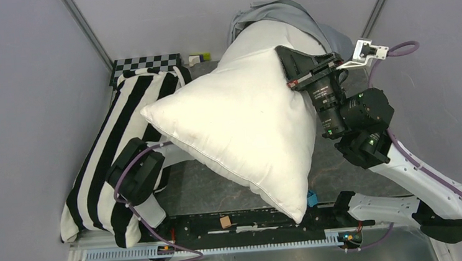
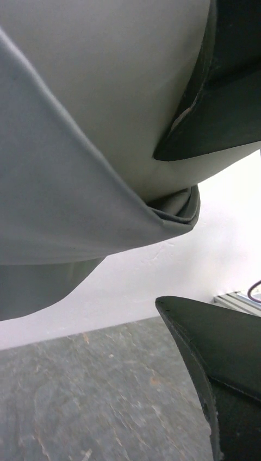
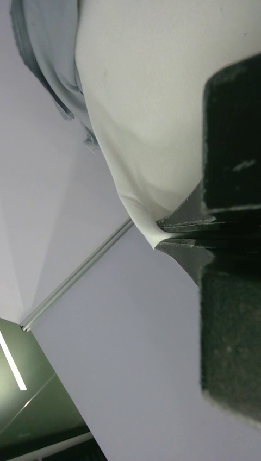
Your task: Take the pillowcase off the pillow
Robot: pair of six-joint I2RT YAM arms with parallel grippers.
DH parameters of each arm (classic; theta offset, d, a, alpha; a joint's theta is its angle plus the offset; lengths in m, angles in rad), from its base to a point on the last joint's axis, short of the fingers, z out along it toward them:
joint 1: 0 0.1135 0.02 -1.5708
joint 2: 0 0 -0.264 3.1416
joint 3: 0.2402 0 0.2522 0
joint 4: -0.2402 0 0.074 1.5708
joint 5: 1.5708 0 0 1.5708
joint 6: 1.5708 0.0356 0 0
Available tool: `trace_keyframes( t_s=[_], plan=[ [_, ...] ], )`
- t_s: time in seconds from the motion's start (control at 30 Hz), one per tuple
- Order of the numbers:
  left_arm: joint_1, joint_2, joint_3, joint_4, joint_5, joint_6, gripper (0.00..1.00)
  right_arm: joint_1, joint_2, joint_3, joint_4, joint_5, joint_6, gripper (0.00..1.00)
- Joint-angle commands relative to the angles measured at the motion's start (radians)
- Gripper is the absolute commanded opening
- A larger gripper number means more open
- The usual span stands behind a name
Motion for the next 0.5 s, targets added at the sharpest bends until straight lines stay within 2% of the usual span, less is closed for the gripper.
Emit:
trace_keyframes(
  t_s=[0.0,0.2,0.37,0.47],
  plan=[
    [-0.006,0.024,0.144,0.006,-0.015,-0.021,1.0,-0.002,-0.038,0.035,0.214,-0.081,0.112,0.0],
    [0.011,0.195,0.254,-0.067,-0.131,-0.03,0.97,-0.002,0.048,0.142,0.214,-0.153,0.204,0.0],
    [0.052,0.413,0.433,-0.1,-0.139,-0.051,0.95,-0.002,0.075,0.189,0.21,-0.186,0.261,0.0],
    [0.082,0.493,0.477,-0.053,-0.108,-0.085,0.92,-0.002,0.049,0.164,0.21,-0.185,0.261,0.0]
  ],
)
